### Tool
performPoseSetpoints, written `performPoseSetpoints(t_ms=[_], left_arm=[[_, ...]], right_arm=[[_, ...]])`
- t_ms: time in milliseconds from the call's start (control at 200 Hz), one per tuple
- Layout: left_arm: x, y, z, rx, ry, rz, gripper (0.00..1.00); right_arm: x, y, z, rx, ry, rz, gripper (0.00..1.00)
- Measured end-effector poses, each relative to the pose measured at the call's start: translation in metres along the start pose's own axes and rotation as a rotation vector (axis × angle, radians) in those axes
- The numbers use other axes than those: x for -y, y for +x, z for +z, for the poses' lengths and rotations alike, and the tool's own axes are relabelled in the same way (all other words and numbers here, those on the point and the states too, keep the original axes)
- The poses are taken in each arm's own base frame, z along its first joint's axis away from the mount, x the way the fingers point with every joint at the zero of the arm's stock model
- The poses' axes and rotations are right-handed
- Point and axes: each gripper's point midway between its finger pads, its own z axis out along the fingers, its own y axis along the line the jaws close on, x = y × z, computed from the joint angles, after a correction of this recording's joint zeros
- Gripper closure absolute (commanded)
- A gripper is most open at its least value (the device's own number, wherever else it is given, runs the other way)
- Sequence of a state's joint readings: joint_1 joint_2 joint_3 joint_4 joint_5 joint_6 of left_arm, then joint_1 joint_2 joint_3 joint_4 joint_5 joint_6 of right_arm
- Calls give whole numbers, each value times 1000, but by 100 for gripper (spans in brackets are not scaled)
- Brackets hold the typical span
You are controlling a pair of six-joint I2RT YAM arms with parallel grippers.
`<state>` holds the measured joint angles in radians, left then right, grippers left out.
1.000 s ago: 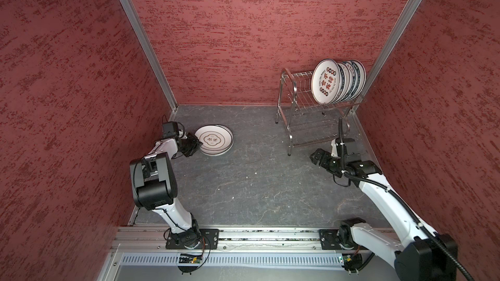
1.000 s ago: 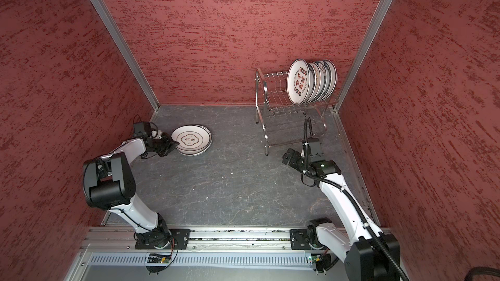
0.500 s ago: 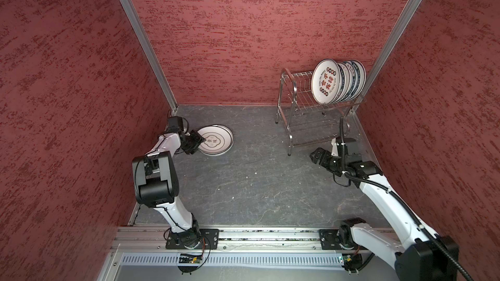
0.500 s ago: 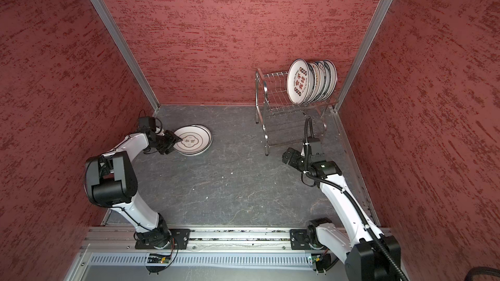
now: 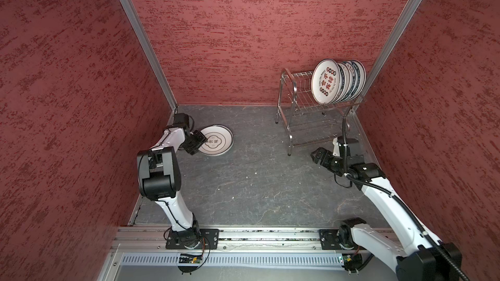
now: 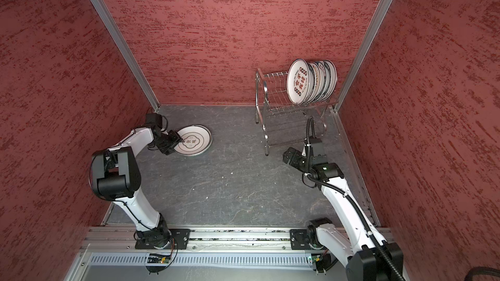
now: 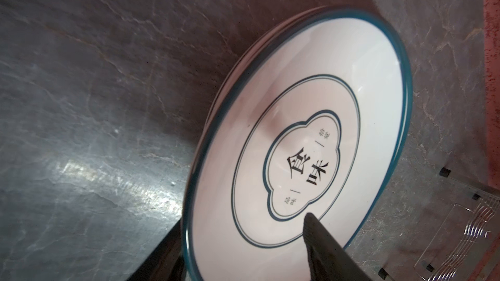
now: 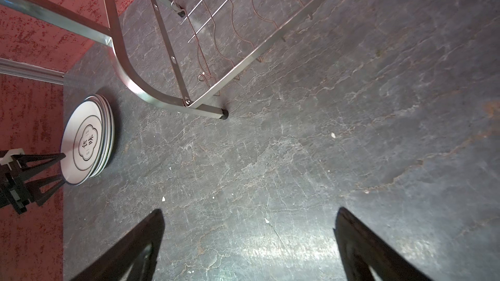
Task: Unload the plates from the dish rack
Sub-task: Place the plate among the plates.
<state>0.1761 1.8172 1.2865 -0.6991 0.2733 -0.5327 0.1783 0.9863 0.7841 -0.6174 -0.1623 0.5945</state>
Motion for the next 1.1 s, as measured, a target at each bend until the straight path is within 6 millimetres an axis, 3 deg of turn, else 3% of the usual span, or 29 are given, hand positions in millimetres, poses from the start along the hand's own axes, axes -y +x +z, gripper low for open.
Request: performPoseSetpoints(t_ms=[376,626,746,857,1097], left_arm=[[8,-6,-1,8,-23,27,27],[11,-3,-3,6,-29,59,11],[15,-3,-19,30,-16,78,1],[24,-4,-48,81,17,100,0],[36,5,-115,206,101,132,0]], right_arm=[[0,-1,-5,20,-6,-3,1],[1,-1,-7,28,-2,-6,1],[3,-6,-16,51,24,-31,1],[-8,-31,-40,128,44,-73,1],[-65,-119,-131,440,-2,-157,1]])
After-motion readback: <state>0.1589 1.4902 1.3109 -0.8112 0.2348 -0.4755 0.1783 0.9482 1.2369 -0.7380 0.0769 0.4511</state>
